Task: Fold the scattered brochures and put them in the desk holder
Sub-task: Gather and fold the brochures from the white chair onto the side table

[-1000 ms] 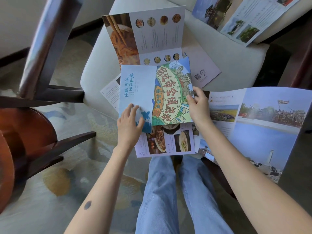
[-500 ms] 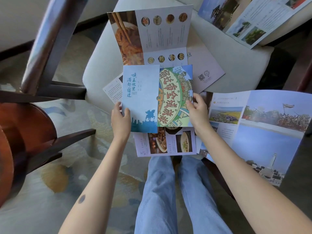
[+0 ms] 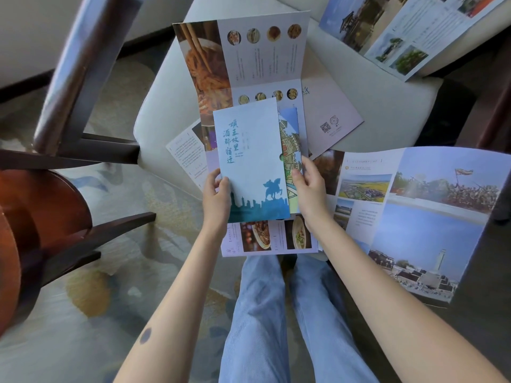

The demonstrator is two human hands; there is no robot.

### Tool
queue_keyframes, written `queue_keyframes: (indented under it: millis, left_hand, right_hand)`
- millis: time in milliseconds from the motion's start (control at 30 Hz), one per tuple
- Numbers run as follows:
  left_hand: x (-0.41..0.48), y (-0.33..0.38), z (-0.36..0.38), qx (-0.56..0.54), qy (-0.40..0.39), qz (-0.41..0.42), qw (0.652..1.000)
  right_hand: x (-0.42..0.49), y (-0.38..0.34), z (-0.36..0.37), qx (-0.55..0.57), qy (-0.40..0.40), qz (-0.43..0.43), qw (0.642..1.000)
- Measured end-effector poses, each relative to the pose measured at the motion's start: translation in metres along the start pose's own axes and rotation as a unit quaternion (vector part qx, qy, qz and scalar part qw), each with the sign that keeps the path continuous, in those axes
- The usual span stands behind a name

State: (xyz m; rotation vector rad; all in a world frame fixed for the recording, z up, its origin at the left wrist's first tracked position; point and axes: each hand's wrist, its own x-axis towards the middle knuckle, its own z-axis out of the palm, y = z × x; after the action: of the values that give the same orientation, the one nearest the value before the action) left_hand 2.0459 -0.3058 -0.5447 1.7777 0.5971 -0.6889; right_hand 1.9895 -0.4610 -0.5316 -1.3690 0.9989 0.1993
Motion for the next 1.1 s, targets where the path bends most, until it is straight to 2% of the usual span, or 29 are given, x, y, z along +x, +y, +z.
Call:
queue_keyframes:
  millis: [100,367,433,567,800,1100]
  left_hand:
    - [-0.003,0.003,0.006,-0.008,-0.002,-0.002,1.0]
    - [-0.014,0.012,0.005,-0.018,-0.028,0.012,0.999]
    - [-0.022,0.016,0.005,-0.027,-0.033,0.025,0.999]
    - [-0.036,0.034,0.009,-0.005,-0.052,0.054,0.997]
    - [-0.065,0.077,0.018,0.028,-0.057,0.104,0.993]
    - [-0.121,0.111,0.01,0.022,-0.039,0.154,0.987]
  right_hand:
    - [-0.001,0.001,-0.003,0.0,0.012,-0.007,1.0]
    - [-0.012,-0.002,-0.015,0.049,-0.022,0.005,0.999]
    - [-0.019,-0.004,-0.018,0.052,-0.021,-0.01,0.998]
    - [-0.029,-0.018,-0.029,0.022,0.037,-0.06,0.997]
    - [-0.052,-0.064,-0.051,-0.002,0.07,-0.099,0.993]
    - [-0.099,-0.105,-0.07,-0.013,0.059,-0.137,0.989]
